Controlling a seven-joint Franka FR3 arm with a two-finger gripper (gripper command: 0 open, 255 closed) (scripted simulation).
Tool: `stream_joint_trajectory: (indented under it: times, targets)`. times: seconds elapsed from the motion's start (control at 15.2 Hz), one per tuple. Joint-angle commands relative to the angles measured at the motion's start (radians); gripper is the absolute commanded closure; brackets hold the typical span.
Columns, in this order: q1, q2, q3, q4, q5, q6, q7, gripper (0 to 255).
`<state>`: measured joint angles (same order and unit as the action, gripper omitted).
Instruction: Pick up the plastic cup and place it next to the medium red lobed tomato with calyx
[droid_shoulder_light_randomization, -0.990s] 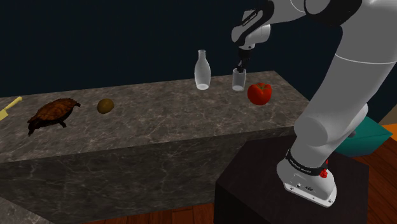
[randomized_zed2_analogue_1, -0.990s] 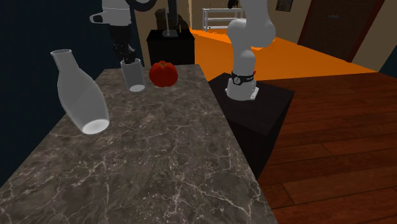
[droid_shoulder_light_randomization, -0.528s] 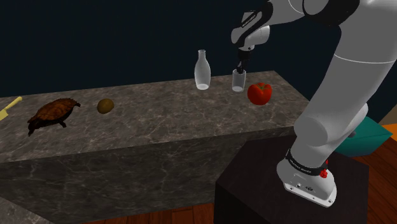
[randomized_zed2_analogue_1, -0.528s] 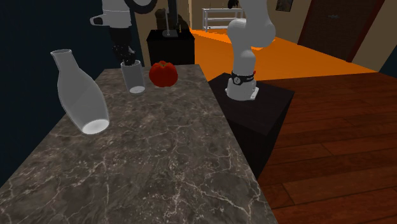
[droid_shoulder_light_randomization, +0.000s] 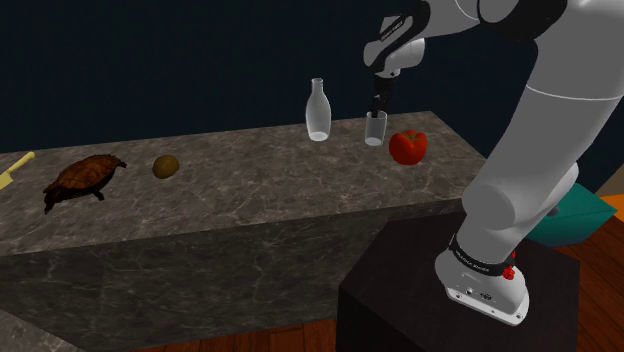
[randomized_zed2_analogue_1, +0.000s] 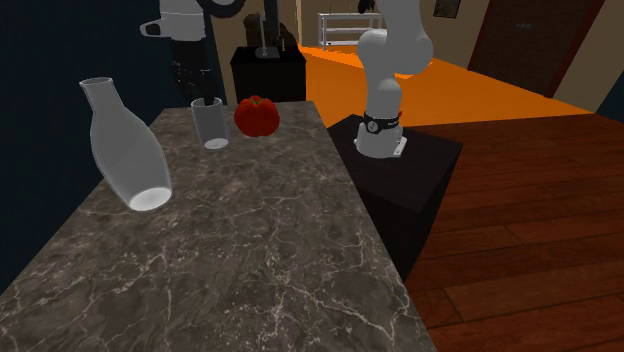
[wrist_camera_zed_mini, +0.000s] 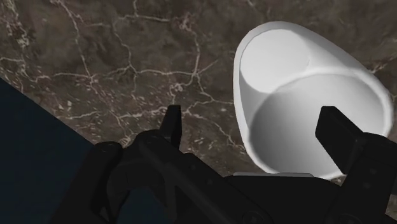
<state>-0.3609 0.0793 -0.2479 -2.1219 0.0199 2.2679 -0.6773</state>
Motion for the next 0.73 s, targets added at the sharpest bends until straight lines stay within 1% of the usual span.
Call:
stream_joint_trajectory:
  times: [0.0,0.13,0.66]
  targets:
    - [0.002,-0.03,0.0,0.017,-0.01,-0.047,0.008,0]
    - [0.004,-0.06,0.0,0.045,-0.019,-0.103,0.014,0]
    - [0.003,-0.06,0.0,0.045,-0.019,-0.103,0.014,0]
